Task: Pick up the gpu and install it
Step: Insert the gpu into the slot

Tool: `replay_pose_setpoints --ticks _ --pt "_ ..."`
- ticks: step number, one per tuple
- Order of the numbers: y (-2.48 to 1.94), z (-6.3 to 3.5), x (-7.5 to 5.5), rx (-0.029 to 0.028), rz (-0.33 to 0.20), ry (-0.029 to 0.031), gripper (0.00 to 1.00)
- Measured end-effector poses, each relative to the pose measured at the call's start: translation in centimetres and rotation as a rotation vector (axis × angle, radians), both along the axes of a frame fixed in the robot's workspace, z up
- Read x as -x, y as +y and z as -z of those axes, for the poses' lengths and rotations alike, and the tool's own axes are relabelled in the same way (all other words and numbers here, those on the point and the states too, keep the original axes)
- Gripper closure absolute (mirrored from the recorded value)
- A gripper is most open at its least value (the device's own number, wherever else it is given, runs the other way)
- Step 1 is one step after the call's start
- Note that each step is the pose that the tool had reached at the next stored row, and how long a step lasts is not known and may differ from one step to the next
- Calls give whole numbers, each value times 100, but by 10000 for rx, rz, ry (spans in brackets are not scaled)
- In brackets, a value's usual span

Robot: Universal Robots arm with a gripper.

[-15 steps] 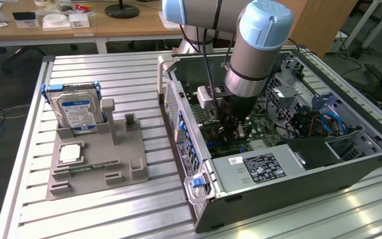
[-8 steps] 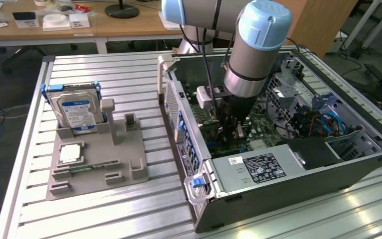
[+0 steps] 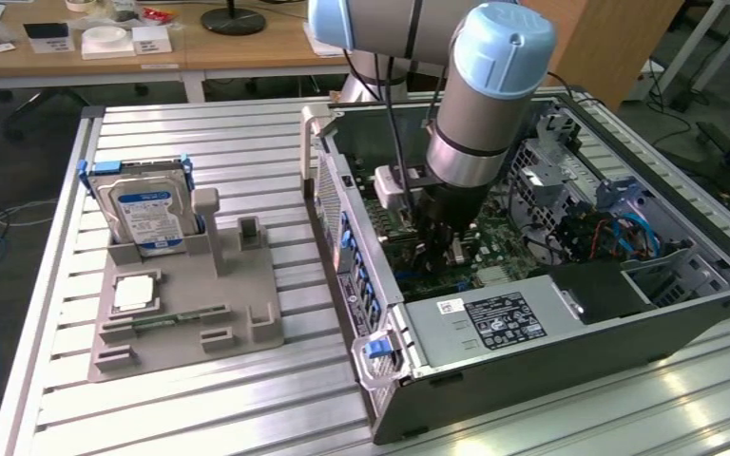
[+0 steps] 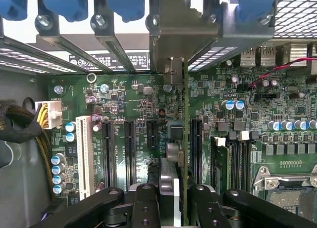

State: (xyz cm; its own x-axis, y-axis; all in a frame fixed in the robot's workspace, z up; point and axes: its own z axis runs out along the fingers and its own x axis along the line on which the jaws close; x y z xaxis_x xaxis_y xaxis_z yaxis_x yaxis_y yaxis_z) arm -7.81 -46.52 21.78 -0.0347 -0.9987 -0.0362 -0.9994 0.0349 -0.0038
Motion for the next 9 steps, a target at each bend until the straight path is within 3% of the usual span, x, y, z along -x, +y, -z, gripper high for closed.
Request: replay_pose_setpoints --ticks 9 --pt "1 41 1 -2 1 4 72"
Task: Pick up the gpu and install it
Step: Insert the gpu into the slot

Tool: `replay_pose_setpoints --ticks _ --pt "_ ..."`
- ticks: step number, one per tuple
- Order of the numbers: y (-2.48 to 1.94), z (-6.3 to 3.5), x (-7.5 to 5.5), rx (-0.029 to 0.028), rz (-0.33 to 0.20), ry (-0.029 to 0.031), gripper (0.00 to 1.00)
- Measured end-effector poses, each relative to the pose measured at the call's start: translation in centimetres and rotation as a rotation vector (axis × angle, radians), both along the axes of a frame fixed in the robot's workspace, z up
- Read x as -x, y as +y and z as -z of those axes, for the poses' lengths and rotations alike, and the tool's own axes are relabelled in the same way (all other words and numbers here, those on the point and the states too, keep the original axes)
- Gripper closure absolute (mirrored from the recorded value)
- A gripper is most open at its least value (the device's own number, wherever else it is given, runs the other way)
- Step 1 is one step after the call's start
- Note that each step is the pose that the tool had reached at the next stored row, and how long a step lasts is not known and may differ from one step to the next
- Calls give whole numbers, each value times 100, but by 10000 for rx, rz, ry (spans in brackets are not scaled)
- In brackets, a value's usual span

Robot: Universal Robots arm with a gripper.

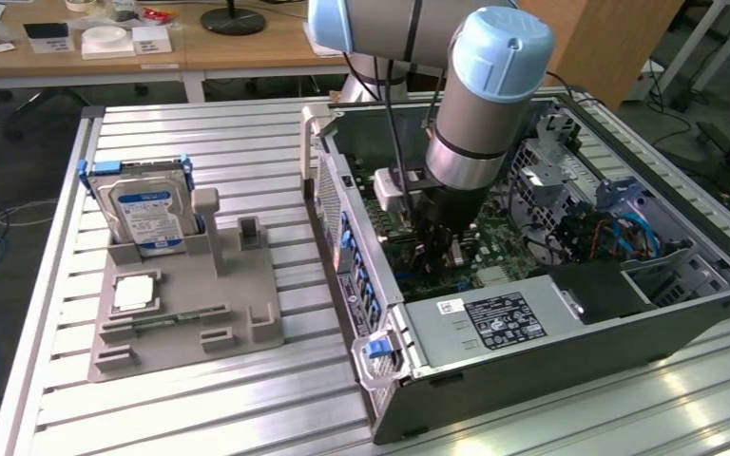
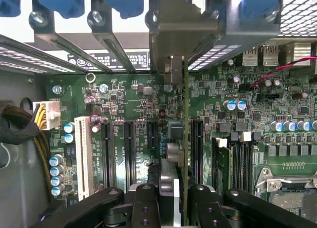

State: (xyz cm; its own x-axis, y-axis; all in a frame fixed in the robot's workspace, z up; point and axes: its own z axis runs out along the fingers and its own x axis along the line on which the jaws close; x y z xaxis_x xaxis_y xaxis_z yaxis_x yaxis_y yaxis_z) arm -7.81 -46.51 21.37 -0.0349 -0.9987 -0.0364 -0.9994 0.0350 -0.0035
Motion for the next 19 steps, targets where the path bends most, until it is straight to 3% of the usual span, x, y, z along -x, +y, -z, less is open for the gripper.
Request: replay_pose_setpoints --ticks 19 --pt "10 -28 2 1 0 0 72"
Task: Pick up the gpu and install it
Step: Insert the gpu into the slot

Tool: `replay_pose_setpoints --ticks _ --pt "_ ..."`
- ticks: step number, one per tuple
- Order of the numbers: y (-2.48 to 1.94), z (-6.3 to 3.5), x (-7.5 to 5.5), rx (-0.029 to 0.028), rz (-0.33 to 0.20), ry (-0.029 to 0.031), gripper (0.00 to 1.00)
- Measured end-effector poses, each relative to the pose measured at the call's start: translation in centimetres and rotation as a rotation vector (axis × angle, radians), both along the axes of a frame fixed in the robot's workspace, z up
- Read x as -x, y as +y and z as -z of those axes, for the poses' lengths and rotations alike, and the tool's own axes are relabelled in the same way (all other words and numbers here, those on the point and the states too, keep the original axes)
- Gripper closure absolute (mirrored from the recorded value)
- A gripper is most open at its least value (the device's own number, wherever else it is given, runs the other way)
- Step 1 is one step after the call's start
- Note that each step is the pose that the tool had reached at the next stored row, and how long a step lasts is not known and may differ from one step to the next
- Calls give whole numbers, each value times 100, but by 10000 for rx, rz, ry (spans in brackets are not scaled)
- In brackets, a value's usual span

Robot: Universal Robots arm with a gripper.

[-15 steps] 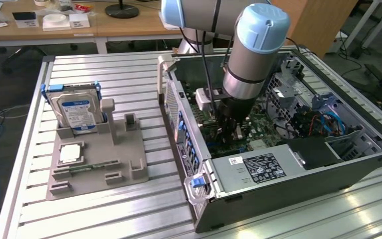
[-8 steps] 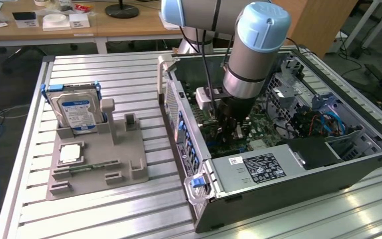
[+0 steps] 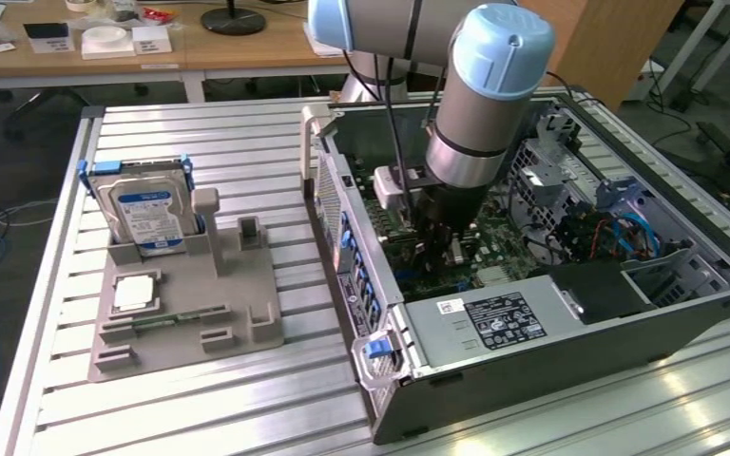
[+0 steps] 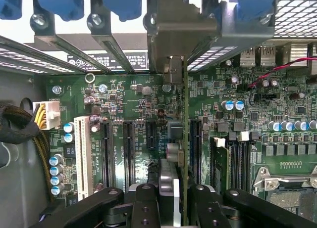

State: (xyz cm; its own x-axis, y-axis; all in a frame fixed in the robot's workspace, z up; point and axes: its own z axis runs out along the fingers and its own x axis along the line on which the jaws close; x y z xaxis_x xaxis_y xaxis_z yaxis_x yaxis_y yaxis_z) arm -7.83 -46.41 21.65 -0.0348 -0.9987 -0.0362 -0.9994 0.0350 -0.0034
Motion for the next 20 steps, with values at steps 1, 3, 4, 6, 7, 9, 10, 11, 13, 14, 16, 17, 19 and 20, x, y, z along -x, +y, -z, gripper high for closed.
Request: replay_pose_setpoints --ticks 1,3,4,6,7,9,10,11,13,14,16,17,19,20 --pt "3 2 1 0 0 0 72" --pt "3 3 3 2 -1 2 72" --pt "4 6 3 2 -2 2 72" --pt "4 12 5 -1 0 0 72" --pt "4 16 4 -1 -1 1 72" --pt "4 25 5 4 -1 4 72" --pt "4 32 5 2 -1 3 72" --pt "4 39 5 1 0 5 72" --pt "4 53 5 4 0 13 72" --pt "3 60 5 5 0 16 72" --pt "3 64 5 2 0 18 72" --pt "3 65 5 1 0 17 72" --pt "4 66 5 1 0 16 72" --pt "4 66 5 0 0 16 72"
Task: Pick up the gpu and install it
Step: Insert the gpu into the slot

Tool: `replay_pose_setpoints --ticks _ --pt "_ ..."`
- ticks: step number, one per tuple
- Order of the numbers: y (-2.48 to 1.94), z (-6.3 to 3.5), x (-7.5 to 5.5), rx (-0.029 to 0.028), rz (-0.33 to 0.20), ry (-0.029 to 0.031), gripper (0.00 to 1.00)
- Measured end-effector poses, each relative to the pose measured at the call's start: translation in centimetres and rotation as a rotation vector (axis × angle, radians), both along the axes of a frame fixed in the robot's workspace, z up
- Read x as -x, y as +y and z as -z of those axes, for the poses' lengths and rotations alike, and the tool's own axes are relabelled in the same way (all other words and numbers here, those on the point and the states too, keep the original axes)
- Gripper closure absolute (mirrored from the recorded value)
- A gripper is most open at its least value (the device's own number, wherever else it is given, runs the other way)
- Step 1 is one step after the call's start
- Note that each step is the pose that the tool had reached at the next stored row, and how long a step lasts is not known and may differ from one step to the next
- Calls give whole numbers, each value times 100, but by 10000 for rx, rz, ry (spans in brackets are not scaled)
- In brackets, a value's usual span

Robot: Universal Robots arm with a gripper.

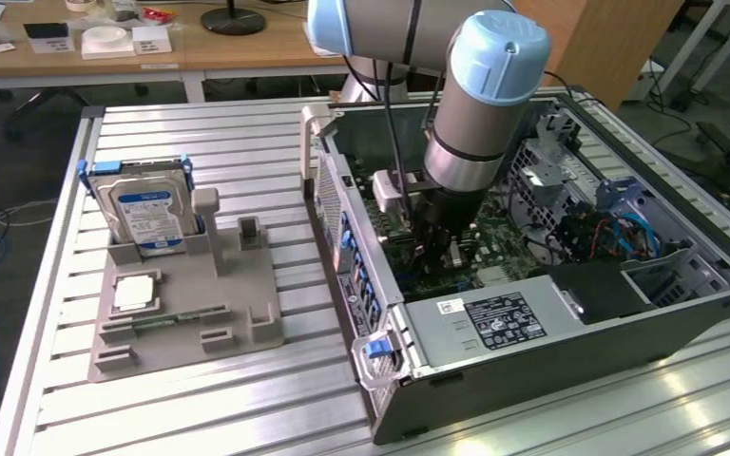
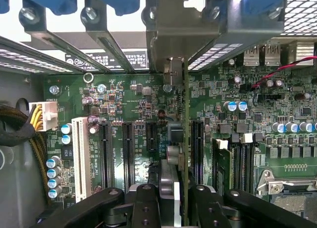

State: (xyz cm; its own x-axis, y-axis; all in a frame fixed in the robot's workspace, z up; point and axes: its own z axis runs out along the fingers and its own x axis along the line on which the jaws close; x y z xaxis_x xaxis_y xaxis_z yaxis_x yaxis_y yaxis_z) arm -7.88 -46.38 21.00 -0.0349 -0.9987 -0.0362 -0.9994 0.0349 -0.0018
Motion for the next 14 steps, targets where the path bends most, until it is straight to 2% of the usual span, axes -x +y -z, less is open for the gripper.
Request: replay_pose_setpoints --ticks 5,11,14 --pt "0 1 6 -1 0 -9 72" --pt "5 22 37 10 0 -110 72" --pt "5 26 37 8 -4 -109 72"
